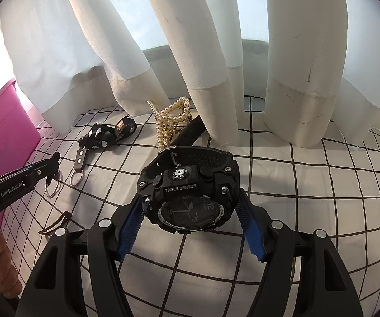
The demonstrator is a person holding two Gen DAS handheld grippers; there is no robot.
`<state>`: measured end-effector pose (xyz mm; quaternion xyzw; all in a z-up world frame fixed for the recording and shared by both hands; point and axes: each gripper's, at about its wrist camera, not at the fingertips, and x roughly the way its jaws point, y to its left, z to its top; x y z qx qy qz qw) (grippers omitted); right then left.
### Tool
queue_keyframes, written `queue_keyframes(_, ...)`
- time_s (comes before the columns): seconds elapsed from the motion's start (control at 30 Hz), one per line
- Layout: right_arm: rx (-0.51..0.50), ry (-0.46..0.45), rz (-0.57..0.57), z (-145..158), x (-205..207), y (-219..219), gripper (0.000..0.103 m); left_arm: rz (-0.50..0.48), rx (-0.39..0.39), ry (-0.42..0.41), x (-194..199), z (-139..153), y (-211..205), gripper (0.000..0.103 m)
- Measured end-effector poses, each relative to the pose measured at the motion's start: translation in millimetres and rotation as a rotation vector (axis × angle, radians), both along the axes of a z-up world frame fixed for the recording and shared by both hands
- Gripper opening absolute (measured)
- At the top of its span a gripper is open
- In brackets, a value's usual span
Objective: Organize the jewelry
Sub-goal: 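Grasp the brown hair scrunchie with the left tool while the right tool grasps the black watch, then carry scrunchie and watch into the pink tub and open both tools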
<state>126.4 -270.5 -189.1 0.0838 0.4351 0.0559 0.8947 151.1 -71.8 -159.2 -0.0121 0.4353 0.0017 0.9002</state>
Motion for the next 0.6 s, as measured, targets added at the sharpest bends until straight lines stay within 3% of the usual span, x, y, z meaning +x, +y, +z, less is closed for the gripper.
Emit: queue_keyframes(0.6,0.0,-0.079,0.063,47.3,-36.5,-4.7,0.065,0.005,-0.015,-0.018,-26.1,23.5,-0.7,0.018)
